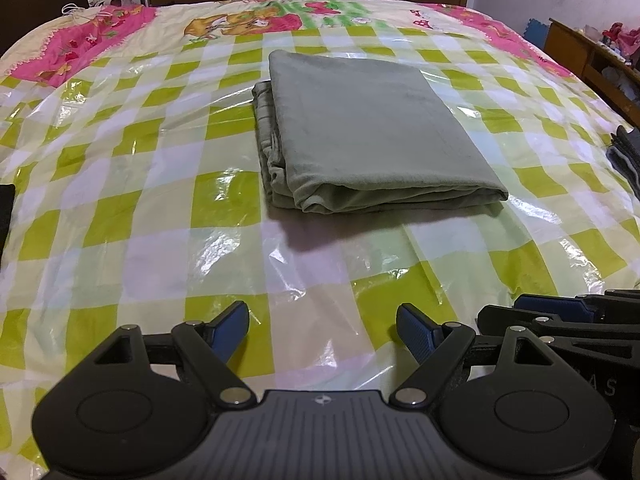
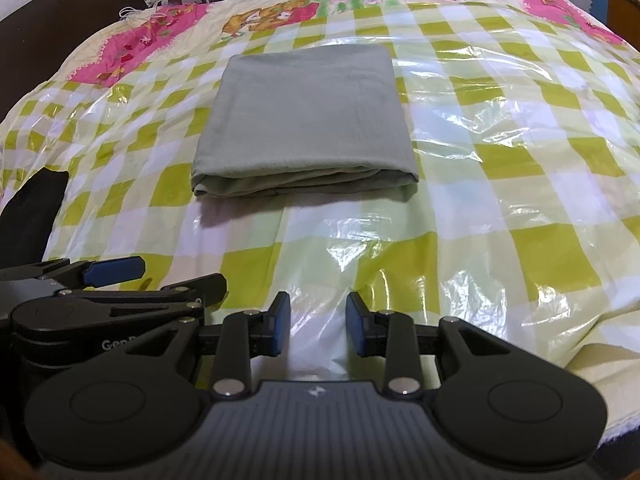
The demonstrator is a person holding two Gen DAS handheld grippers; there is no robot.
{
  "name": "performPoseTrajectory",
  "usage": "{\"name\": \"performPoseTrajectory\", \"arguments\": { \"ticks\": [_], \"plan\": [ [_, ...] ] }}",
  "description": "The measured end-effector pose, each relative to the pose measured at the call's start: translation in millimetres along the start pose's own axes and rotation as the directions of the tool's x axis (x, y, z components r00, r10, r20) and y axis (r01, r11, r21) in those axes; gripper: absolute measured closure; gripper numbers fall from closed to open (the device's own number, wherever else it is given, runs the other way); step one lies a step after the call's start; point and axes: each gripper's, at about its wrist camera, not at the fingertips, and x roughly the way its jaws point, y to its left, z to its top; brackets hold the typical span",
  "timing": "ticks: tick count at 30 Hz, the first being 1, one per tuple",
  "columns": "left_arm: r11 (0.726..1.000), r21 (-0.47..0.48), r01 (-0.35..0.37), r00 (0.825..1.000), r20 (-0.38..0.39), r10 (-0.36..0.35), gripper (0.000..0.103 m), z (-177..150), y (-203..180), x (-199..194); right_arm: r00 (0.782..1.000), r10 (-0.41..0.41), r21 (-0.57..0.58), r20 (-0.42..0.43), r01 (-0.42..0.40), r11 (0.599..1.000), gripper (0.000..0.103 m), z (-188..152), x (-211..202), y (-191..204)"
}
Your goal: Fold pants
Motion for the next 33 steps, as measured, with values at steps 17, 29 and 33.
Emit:
{"name": "performPoseTrajectory", "arguments": {
  "ticks": [17,29,33],
  "plan": [
    [1.000,0.005,-0.017,1.000,0.006,0.017,0.011,0.0,-1.0,-1.8,1.000,0.001,-0.001,-0.001,-0.001,1.000,0.070,-3.4,0.4,1.2],
    [1.000,0.006,-0.020,1.000,0.010,0.020,0.011,0.2,-1.2,-2.5,1.000,0.002,0.000,-0.001,-0.002,1.000,0.070,-2.9,0.4,1.1],
    [1.000,0.005,-0.021,1.000,0.011,0.021,0.011,0.1,-1.5,-2.6,1.000,0.001,-0.001,-0.001,-0.001,1.000,0.070,-3.1,0.3,1.2]
  ]
}}
